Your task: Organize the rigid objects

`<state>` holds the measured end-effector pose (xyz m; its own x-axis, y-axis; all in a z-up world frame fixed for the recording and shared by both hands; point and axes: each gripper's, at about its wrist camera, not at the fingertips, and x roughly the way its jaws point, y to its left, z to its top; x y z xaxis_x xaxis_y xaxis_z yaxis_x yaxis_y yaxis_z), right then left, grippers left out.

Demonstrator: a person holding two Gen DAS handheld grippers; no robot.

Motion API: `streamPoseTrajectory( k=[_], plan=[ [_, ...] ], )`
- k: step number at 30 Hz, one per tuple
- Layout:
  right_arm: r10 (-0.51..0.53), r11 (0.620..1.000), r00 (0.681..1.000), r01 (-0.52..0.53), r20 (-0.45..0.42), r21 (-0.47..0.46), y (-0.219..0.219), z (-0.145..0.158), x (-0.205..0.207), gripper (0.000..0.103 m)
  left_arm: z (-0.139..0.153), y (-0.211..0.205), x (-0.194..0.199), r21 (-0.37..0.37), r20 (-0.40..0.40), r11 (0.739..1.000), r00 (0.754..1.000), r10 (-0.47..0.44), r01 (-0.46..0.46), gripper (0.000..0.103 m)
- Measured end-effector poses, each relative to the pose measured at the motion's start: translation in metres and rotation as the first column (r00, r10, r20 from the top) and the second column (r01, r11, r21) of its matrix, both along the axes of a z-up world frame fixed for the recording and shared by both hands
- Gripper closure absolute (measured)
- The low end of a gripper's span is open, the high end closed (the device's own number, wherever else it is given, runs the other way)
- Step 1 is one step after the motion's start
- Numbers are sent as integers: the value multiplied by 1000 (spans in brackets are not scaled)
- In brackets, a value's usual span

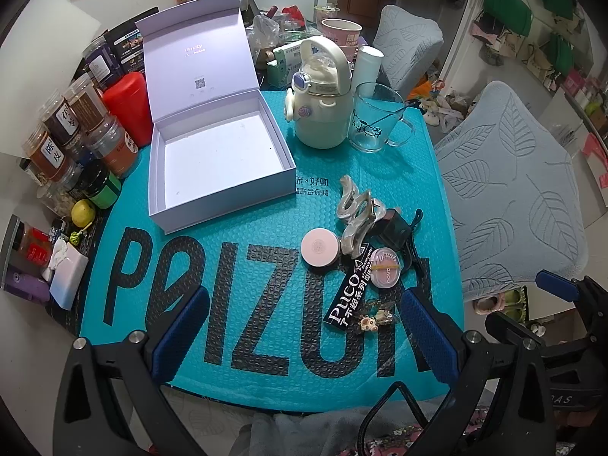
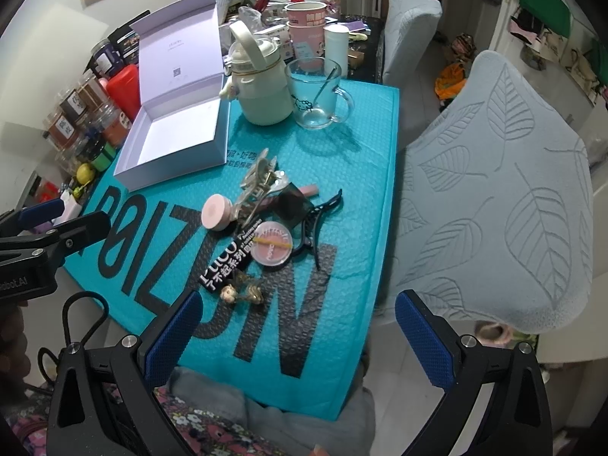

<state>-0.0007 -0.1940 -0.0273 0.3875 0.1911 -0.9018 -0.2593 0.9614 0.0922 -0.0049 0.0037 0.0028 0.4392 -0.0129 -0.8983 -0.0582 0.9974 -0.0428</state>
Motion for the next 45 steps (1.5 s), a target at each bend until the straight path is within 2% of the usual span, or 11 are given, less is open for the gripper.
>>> streamPoseTrajectory(
  k=[15,23,29,33,41,45],
  plan=[
    [-15,1000,1000,15,-18,13,2,3,-6,0,6,6,-3,-10,0,1000,1000,-29,29,0],
    [29,999,999,-28,-20,28,0,11,-3,0,6,2,0,-59,-6,998,1000,-21,20,0],
    [79,995,996,-77,-34,62,-4,4,7,0,-3,-2,5,-78,-22,997,999,24,-25,0],
    [104,990,993,-99,-49,100,-11,-6,19,0,-10,-5,9,-124,-7,991,999,51,-51,0],
    [165,980,985,-157,-56,124,-21,-25,45,0,-32,-11,22,-90,-13,988,992,122,-122,0],
    [214,972,975,-206,-65,114,-22,-39,61,4,-47,-14,30,-79,-24,985,988,153,-155,0]
  ],
)
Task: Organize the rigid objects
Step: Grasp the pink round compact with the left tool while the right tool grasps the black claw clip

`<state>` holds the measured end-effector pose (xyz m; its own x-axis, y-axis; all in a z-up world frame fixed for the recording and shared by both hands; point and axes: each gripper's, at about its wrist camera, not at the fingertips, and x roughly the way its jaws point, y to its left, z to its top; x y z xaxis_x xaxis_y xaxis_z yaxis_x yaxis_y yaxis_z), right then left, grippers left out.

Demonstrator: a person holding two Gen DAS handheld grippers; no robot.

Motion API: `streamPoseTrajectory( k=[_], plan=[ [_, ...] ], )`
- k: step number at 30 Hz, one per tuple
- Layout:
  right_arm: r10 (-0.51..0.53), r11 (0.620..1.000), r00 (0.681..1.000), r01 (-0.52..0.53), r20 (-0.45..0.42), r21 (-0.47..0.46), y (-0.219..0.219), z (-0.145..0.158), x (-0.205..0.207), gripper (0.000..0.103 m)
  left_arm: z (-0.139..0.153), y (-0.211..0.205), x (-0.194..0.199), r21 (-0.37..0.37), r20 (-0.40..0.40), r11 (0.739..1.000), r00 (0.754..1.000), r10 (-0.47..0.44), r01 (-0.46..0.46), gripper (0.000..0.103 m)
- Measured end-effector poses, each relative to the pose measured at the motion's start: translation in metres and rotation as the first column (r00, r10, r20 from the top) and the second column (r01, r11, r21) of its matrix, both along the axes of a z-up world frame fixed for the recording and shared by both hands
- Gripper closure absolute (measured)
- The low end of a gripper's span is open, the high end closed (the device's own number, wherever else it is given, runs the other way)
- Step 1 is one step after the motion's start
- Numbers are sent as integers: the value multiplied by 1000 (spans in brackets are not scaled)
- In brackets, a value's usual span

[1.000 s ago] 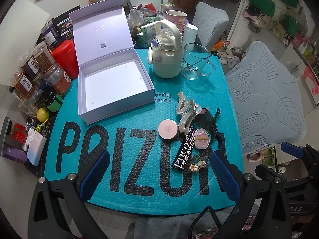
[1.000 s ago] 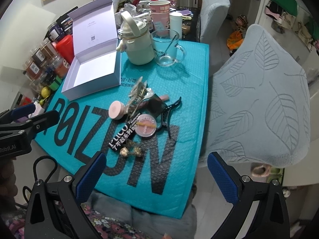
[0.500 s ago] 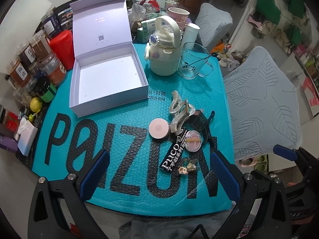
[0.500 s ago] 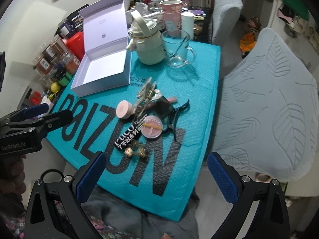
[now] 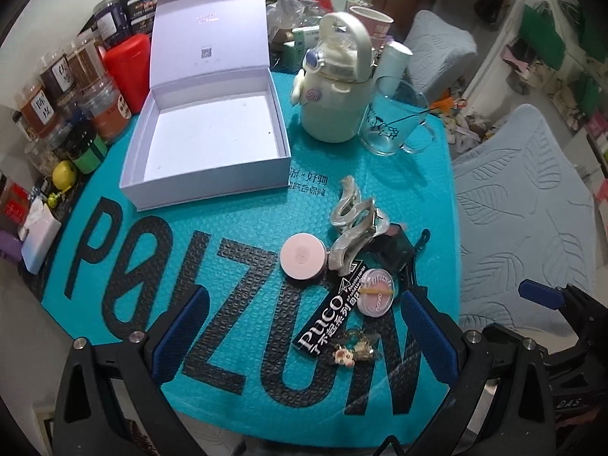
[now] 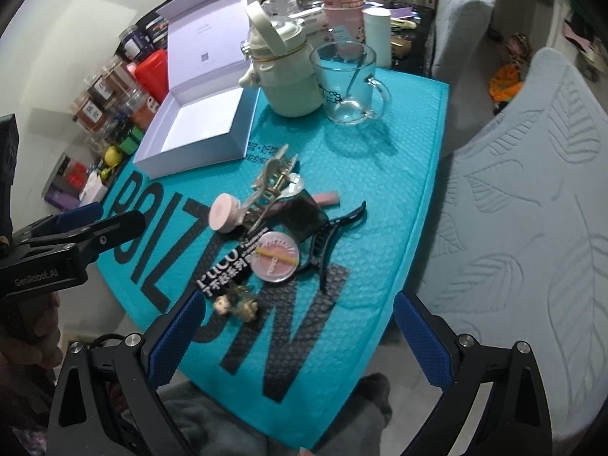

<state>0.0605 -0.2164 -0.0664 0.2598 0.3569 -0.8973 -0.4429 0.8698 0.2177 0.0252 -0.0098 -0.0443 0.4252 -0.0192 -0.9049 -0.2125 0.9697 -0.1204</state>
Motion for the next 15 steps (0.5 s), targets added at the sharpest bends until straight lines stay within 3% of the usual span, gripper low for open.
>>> streamPoseTrajectory(
  k=[6,15],
  plan=[
    [30,1000,1000,-30,1,2,1,-19,23,15,-25,-4,13,23,7,999,1000,26,-26,0],
    [-30,999,998,28,-59,-29,11,-55,44,31,-67,4,41,-32,-16,996,996,-89,88,6]
  ],
)
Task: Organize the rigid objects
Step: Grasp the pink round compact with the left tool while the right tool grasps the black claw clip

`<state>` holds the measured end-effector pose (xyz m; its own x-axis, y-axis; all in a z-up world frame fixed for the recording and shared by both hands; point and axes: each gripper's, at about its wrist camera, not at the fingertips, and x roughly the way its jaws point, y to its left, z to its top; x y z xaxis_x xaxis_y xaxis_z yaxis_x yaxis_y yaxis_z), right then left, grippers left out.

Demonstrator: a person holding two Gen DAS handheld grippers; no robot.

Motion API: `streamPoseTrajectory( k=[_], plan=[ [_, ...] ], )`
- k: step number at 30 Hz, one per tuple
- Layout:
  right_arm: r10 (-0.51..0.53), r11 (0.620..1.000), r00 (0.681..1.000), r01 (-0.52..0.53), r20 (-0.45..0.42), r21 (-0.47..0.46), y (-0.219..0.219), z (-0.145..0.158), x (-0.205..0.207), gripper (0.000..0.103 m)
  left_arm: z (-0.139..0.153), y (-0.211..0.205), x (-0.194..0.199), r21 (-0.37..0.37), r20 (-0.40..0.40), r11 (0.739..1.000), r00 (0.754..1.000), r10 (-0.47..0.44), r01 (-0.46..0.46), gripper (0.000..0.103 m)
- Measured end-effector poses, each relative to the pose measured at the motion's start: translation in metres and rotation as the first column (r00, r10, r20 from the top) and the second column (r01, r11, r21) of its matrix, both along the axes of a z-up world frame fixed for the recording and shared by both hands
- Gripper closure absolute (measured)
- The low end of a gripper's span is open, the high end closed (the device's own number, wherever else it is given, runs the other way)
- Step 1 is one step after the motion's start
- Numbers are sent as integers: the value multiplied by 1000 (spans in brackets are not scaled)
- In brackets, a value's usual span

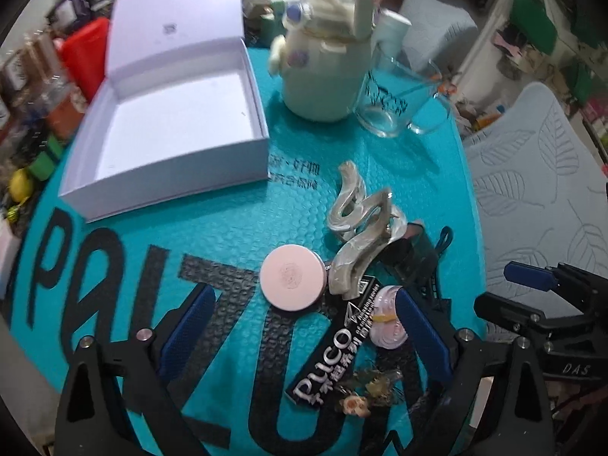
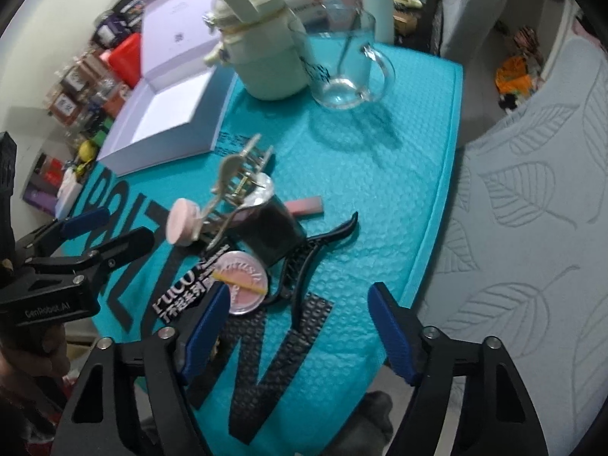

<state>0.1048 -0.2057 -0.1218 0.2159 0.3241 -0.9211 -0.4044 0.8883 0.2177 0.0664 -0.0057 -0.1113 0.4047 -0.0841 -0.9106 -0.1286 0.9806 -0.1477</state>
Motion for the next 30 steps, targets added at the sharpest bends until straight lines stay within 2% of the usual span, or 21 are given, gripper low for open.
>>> streamPoseTrajectory(
  k=[2,7,11,12,15,20,23,24,26,27,30],
  plan=[
    [-19,1000,1000,20,-1,6,2,-6,2,36,-11,4,6,-14,-6,1000,1000,-19,19,6],
    [-26,1000,999,26,-21,-5,10,-23,6,40,-30,15,20,-53,-17,997,998,-60,59,17],
    [-37,999,998,37,-44,0,15,-33,8,44,-39,22,23,-73,-8,994,996,-84,83,18],
    [-37,999,998,37,-46,1,17,-35,9,46,-41,23,23,-74,-10,994,996,-87,86,21],
    [-33,999,998,33,-54,4,22,-41,10,51,-48,27,24,-93,-14,992,996,-88,87,42],
    [-30,999,997,29,-70,-20,28,-49,14,57,-62,29,29,-101,-48,987,991,-128,122,43],
    [-30,999,997,29,-71,-28,28,-51,17,60,-62,23,29,-73,-31,988,990,-140,138,43],
    [-31,999,997,29,-70,-29,28,-51,17,64,-61,22,30,-67,-27,988,990,-141,139,43],
    [-36,998,996,33,-76,-46,29,-54,17,76,-60,19,28,-74,-17,986,988,-153,152,52],
    [-43,997,996,37,-85,-62,28,-57,17,82,-60,16,29,-67,-17,986,988,-155,154,52],
    [-67,996,994,62,-83,-59,22,-58,14,83,-60,9,25,-26,-18,986,987,-163,162,52]
  ],
)
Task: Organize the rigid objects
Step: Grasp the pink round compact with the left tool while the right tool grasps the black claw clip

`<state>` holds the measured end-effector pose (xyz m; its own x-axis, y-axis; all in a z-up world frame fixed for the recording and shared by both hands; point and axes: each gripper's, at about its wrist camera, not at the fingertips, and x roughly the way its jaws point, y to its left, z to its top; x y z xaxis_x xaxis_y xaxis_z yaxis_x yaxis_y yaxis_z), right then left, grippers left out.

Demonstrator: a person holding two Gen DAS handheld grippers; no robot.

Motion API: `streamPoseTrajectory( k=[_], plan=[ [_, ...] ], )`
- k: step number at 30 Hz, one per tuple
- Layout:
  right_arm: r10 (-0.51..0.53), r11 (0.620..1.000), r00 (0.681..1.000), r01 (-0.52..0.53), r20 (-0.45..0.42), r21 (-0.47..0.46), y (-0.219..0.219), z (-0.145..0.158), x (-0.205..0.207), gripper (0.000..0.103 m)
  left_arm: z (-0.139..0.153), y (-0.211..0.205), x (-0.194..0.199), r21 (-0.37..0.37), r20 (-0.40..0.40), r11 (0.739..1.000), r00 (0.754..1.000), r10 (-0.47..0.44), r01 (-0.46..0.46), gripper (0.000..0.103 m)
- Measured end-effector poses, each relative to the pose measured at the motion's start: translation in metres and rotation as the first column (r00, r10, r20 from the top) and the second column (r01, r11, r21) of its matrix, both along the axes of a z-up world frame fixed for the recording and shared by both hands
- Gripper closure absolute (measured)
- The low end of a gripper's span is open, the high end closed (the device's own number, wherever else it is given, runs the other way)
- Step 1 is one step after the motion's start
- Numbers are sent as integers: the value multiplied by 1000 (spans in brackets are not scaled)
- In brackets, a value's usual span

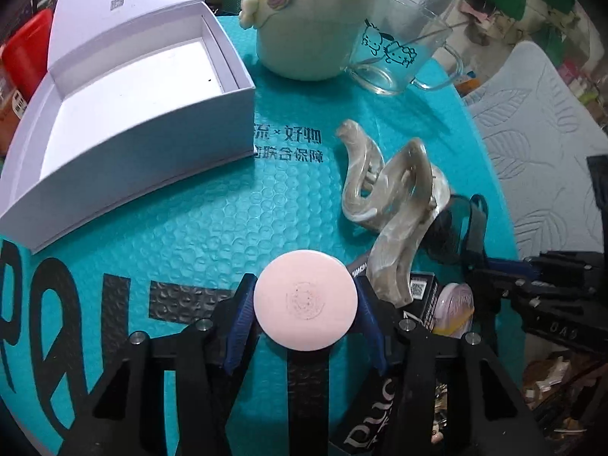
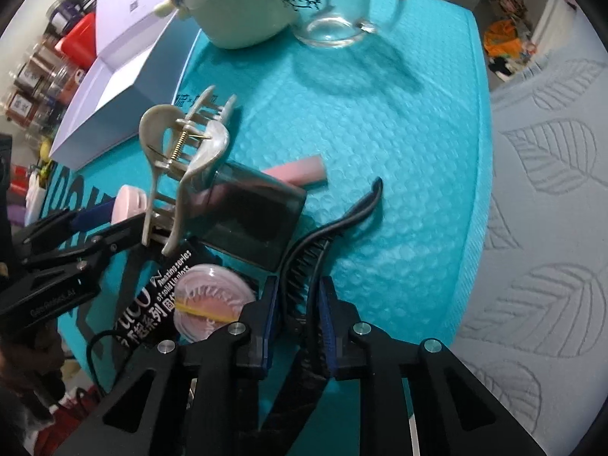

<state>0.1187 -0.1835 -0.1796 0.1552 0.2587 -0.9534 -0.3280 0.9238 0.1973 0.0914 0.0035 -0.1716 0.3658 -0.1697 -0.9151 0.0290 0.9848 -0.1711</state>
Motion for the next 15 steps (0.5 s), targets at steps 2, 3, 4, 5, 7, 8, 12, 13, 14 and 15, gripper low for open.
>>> streamPoseTrajectory(
  k=[2,3,4,5,7,8,12,13,14,15],
  plan=[
    [6,1000,1000,-6,13,-14,-2,2,-3,84,0,-1,-4,4,-4,1000,1000,3,-3,52],
    [5,1000,1000,-5,15,-17,-2,2,-5,84,0,-1,-6,2,-6,1000,1000,10,-10,52],
    [0,1000,1000,0,13,-12,-4,3,-6,84,1,0,-9,0,-8,1000,1000,19,-19,52],
    [-7,1000,1000,7,9,-3,-5,4,-7,84,2,0,-10,-2,-8,1000,1000,28,-28,52],
    [-16,1000,1000,16,13,12,-10,8,-13,84,4,3,-17,2,-10,999,999,43,-43,52],
    [-16,1000,1000,16,18,15,-11,9,-14,84,6,4,-20,4,-12,999,999,51,-51,52],
    [-5,999,999,4,33,34,-18,17,-24,84,11,1,-28,-3,-14,997,996,83,-83,52],
    [1,999,999,-2,32,38,-16,19,-26,84,13,-1,-31,-4,-16,996,996,92,-92,52],
    [7,999,999,-8,31,42,-18,22,-29,84,16,0,-35,-8,-17,995,995,99,-99,52],
    [12,999,999,-14,33,46,-21,24,-32,84,20,-1,-39,-12,-16,994,994,109,-109,52]
  ],
)
